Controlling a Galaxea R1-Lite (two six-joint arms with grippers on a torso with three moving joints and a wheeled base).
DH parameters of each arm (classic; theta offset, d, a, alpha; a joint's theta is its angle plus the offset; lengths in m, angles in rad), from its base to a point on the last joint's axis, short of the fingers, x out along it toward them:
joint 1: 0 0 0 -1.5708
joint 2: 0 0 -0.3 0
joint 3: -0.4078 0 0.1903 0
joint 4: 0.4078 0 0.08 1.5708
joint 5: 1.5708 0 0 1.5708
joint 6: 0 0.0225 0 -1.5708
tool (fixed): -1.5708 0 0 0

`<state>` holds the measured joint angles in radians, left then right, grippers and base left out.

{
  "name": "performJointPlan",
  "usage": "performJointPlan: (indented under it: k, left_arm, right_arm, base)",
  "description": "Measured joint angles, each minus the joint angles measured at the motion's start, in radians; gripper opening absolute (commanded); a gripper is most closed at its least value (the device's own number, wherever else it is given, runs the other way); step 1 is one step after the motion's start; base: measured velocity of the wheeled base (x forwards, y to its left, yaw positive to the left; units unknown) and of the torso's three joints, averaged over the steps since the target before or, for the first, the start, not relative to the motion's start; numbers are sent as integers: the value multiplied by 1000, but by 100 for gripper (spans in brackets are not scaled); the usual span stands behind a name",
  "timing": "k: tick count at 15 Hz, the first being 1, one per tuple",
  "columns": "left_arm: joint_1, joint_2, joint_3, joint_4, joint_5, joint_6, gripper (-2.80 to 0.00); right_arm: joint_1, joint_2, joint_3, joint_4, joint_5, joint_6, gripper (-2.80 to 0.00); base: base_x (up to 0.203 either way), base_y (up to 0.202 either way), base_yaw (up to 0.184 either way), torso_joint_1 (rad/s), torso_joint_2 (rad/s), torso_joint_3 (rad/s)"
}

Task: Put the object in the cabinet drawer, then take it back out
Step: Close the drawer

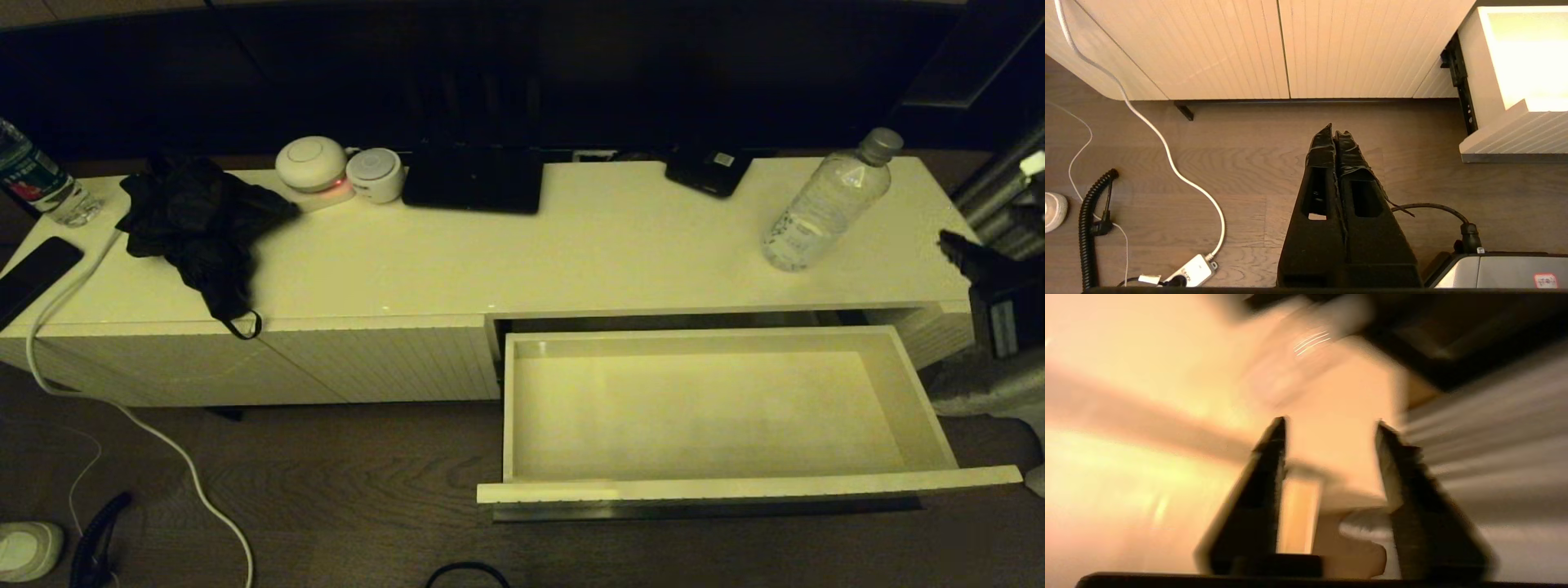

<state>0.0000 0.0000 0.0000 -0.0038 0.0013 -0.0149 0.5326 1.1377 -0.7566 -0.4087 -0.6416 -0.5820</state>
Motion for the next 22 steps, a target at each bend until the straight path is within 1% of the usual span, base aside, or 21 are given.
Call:
performJointPlan:
  k: [2,4,5,6,9,10,12,14,17,19,20,22]
  left_arm:
    - [0,0,0,0,0,0,-280]
    - [0,0,0,0,0,0,-280]
    - [0,0,0,0,0,0,-280]
    - [0,0,0,0,0,0,-280]
    - [0,0,0,0,0,0,-280]
    - [0,0,0,0,0,0,-280]
    - [0,0,0,0,0,0,-280]
    - [0,0,0,0,0,0,-280]
    - [0,0,0,0,0,0,-280]
    - [0,0,0,0,0,0,-280]
    - [0,0,0,0,0,0,-280]
    - [0,0,0,0,0,0,-280]
  right_arm:
    - [29,-62,-3,274,174,-6,-280]
    - [82,-105,3,476,335,-7,-280]
    - [103,-120,25,552,419,-8,-280]
    - [117,-128,52,595,501,-8,-280]
    - [149,-115,143,623,715,-17,-280]
    - [155,-101,171,627,753,-21,-280]
    - [157,-59,220,635,803,-45,-280]
    - [143,-11,250,644,836,-54,-280]
    - [115,61,263,670,835,-58,-280]
    - [92,102,269,684,811,-58,-280]
    - [85,125,274,685,783,-57,-280]
    - [74,179,292,662,697,-48,-280]
  base:
    - [0,0,0,0,0,0]
    - [0,0,0,0,0,0]
    - [0,0,0,0,0,0]
    - [0,0,0,0,0,0]
    - [0,0,0,0,0,0]
    - [0,0,0,0,0,0]
    - [0,0,0,0,0,0]
    - [0,0,0,0,0,0]
    - [0,0,0,0,0,0]
    - [0,0,0,0,0,0]
    - [0,0,0,0,0,0]
    - [0,0,0,0,0,0]
